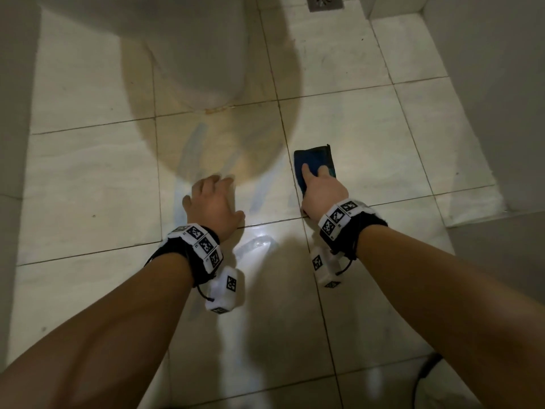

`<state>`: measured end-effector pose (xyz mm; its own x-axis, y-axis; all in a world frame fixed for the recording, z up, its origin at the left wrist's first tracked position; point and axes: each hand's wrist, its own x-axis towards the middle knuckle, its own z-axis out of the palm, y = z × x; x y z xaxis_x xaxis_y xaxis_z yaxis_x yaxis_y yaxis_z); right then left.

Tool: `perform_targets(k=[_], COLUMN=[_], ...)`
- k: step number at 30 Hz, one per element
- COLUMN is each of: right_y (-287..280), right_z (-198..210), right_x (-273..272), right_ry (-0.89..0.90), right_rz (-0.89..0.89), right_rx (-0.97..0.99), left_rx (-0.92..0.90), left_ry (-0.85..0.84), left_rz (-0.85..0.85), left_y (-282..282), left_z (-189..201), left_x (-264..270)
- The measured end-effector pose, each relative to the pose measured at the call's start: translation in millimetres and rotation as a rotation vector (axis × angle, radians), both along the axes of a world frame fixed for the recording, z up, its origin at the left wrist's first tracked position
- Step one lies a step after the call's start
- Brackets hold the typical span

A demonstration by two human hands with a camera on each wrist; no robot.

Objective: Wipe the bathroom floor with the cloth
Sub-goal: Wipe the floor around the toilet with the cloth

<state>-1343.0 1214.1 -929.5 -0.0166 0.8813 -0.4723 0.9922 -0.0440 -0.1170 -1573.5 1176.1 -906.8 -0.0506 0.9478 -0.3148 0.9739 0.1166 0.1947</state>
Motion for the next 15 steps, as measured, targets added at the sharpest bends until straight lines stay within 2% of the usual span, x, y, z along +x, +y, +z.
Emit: perform_targets(k=[4,9,11,15], right_y=[-11.6,-40.0,-38.6,-16.6], right_z=[3.3,1.2,0.0,0.1], right_x=[-28.1,-75.0,-72.2,-33.8], right_ry=[0.037,0.098,0.149,0.212], right_rz=[0.055,0.252,0.26,0.145], right_rx=[0.006,-0.031,-0.028,0.059], left_rx=[-0.023,-0.037,-0.033,-0.036], left_ry=[0.024,0.058,0.083,0.099], left_rz=[0.072,0.14,0.116,0.119], left_y=[-9.4,-13.8,-15.0,-20.6], left_z=[1.5,3.7,4.2,6.3], left_x=[-25.3,-43.5,-46.4,-53.7])
